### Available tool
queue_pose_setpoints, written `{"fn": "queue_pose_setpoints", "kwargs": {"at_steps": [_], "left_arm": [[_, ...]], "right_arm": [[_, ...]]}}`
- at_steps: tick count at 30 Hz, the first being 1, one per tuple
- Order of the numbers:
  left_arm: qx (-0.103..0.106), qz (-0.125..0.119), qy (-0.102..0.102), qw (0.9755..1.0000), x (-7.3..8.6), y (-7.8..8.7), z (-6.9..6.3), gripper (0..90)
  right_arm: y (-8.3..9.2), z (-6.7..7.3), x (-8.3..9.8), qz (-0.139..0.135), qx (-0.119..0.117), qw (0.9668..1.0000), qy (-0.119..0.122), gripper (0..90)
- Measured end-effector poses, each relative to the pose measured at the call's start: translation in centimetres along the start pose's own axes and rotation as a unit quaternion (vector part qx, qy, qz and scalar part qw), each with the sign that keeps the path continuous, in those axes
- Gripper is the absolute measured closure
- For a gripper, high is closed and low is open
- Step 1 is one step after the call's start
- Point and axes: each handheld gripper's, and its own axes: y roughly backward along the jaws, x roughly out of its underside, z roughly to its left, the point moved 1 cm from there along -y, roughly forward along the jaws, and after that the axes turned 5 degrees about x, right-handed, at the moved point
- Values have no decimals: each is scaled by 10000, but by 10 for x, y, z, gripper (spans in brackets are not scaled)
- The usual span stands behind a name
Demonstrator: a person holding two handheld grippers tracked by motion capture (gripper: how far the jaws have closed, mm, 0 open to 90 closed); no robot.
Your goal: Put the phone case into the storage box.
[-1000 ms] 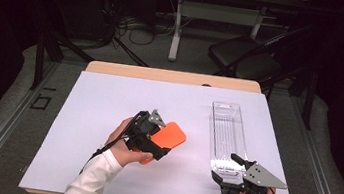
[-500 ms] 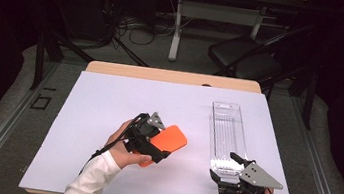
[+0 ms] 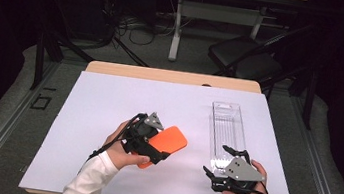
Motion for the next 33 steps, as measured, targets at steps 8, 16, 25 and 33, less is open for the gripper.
{"fn": "queue_pose_setpoints", "kwargs": {"at_steps": [8, 16, 25, 33], "left_arm": [[42, 14, -21, 10000, -1, 2, -3, 155], [45, 51, -23, 10000, -1, 0, -4, 155], [90, 77, -24, 9999, -1, -3, -7, 155], [109, 133, -47, 9998, -1, -6, -7, 155]], "right_arm": [[-4, 3, -11, -44, -40, 9967, 805, 167], [-7, 12, -17, -57, -194, 9876, 1554, 230], [-12, 25, -21, -124, 67, 9639, 2658, 287], [-18, 35, -22, -186, 239, 9431, 3312, 342]]}}
